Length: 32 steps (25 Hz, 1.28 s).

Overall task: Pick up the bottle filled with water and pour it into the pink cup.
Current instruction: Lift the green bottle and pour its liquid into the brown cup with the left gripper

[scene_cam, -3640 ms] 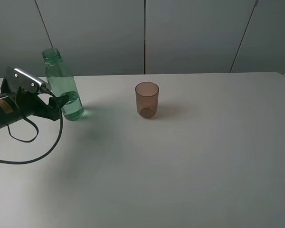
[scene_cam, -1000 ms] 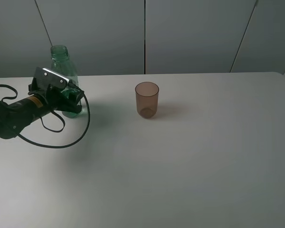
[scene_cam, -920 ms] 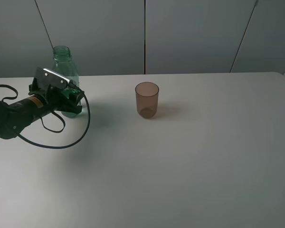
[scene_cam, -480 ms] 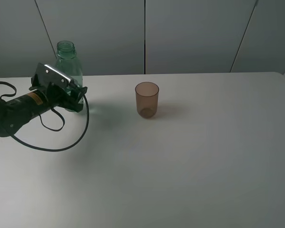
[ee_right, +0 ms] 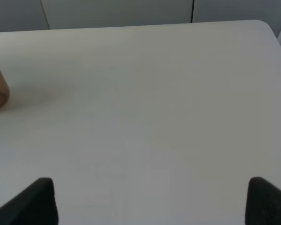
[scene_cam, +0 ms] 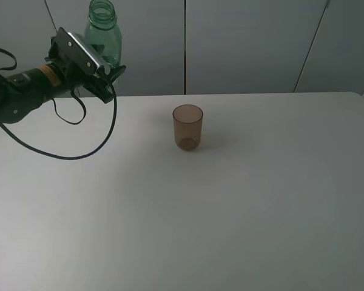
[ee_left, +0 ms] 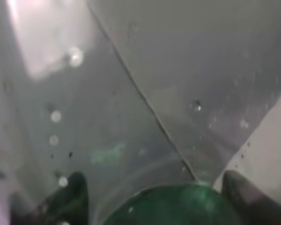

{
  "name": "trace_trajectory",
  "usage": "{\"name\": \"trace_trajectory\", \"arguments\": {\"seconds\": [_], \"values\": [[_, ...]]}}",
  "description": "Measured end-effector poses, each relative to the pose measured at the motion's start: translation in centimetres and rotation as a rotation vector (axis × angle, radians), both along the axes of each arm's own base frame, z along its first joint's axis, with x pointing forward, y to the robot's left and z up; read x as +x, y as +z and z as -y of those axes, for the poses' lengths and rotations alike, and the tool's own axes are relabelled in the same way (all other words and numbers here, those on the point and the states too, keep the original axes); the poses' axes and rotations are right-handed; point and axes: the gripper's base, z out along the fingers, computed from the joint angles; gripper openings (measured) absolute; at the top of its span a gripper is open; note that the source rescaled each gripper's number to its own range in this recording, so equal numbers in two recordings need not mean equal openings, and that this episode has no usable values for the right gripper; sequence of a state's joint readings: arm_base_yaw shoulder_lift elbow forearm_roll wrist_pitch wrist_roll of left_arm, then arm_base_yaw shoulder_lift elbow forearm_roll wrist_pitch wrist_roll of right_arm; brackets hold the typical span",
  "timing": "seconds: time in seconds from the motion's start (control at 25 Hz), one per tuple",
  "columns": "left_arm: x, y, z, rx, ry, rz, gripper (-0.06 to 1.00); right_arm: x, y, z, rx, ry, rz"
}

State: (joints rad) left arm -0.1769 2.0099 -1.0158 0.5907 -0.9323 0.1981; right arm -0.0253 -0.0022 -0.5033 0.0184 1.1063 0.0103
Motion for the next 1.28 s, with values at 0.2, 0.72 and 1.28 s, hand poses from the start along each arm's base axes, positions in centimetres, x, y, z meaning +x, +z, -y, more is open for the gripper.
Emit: {"name": "trace_trajectory", "arguments": {"seconds": [0.2, 0.72, 1.28], "values": [[2.1, 2.6, 0.7, 0.041, -0.038, 0.084, 0.01, 0.0, 0.0, 0.0, 0.000, 0.000, 0.000], [8.3, 0.5, 2.7, 0.243, -0.152, 0.190, 0.01, 0.0, 0.0, 0.0, 0.000, 0.000, 0.000], [10.7, -3.2, 6.3, 0.445, -0.363, 0.310, 0.01, 0.0, 0.0, 0.0, 0.000, 0.000, 0.000]]}}
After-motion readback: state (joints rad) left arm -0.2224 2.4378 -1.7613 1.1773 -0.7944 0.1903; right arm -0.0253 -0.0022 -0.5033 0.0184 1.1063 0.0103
